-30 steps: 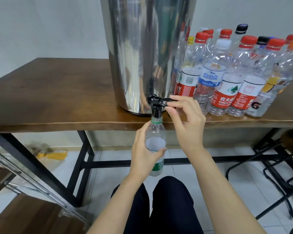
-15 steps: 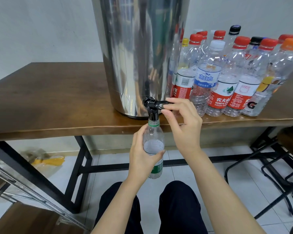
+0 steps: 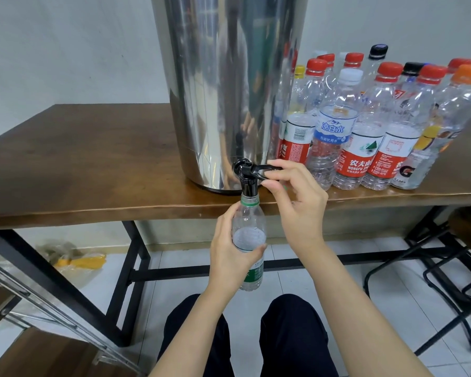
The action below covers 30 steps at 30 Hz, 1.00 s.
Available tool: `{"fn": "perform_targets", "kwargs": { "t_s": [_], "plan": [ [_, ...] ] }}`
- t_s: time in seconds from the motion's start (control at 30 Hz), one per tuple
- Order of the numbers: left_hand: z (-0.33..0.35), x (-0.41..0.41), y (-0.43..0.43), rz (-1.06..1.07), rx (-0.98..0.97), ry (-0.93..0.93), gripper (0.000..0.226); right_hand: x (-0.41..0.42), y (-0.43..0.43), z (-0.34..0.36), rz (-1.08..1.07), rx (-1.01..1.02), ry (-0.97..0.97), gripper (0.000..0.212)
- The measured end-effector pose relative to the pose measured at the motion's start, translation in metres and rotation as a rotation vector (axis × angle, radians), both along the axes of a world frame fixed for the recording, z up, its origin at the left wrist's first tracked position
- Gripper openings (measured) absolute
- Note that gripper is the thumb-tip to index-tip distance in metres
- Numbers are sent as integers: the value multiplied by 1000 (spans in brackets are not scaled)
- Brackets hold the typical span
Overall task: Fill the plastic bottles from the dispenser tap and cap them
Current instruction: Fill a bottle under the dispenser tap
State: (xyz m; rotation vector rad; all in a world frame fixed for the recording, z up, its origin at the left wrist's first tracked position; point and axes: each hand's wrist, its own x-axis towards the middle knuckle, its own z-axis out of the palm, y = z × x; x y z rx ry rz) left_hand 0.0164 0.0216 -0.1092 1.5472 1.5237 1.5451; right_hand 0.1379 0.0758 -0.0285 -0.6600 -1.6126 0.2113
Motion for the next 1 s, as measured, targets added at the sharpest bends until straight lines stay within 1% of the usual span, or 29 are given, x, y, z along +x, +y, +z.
{"fn": "perform_targets", "kwargs": {
  "t_s": [0.1,0.5,0.63,0.73,1.0],
  "plan": [
    [-1,-1,1,-4,-3,-17,88,0,1,-1,43,-16,27,7],
    [1,-5,0,-22,5,-23,87,-5,1,-4,73,-55,113,9],
    [1,-4,-1,-28,11,-31,87,-7,-1,-3,80,-67,138,13],
    [1,-4,-1,-31,15,-35,87,-7,-2,-2,87,-66,148,12],
    [1,-7,-2,-14,20,-24,88,-10,-4,-1,90,-64,130,17]
  ]
}}
